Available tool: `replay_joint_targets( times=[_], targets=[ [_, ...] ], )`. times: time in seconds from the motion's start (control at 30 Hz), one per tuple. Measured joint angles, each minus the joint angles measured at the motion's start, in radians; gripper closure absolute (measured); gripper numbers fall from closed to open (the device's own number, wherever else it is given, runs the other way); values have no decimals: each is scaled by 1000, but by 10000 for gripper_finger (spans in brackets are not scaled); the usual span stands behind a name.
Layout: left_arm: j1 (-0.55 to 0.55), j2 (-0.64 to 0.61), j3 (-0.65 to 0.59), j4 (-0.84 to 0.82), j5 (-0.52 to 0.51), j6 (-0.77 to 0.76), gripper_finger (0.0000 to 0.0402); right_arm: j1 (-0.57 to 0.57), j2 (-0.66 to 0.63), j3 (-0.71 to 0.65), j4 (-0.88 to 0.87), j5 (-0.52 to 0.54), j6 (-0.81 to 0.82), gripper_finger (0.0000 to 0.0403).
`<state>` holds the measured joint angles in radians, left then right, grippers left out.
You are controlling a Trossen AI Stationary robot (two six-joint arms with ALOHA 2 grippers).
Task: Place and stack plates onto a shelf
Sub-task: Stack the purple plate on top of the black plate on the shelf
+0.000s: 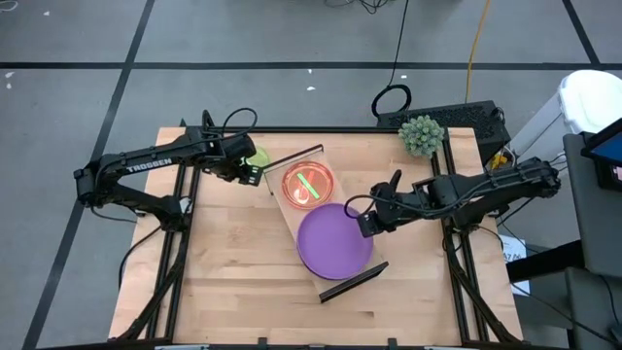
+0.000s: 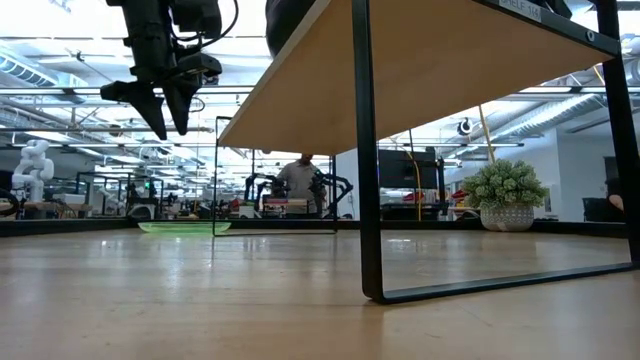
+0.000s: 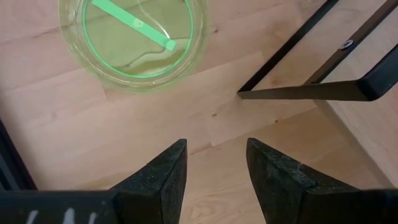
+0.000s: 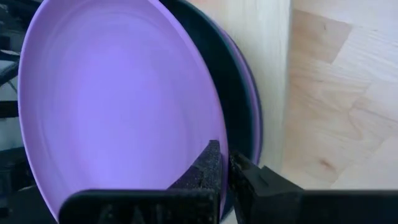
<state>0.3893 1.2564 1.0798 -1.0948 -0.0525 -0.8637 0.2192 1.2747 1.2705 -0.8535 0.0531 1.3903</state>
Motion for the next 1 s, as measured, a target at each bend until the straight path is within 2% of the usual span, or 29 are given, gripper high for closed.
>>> replay_joint_targets(
  times=[0.4, 0.8, 1.0],
  targets=[
    [0, 0, 0, 0, -8, -6, 231, 6, 5, 0, -13, 48, -18, 400],
    [0, 0, 0, 0, -9, -15, 231, 12, 5, 0, -23, 52, -26, 398],
    [0, 0, 0, 0, -9, -34, 231, 12, 5, -1, -31, 53, -35, 366]
  ],
)
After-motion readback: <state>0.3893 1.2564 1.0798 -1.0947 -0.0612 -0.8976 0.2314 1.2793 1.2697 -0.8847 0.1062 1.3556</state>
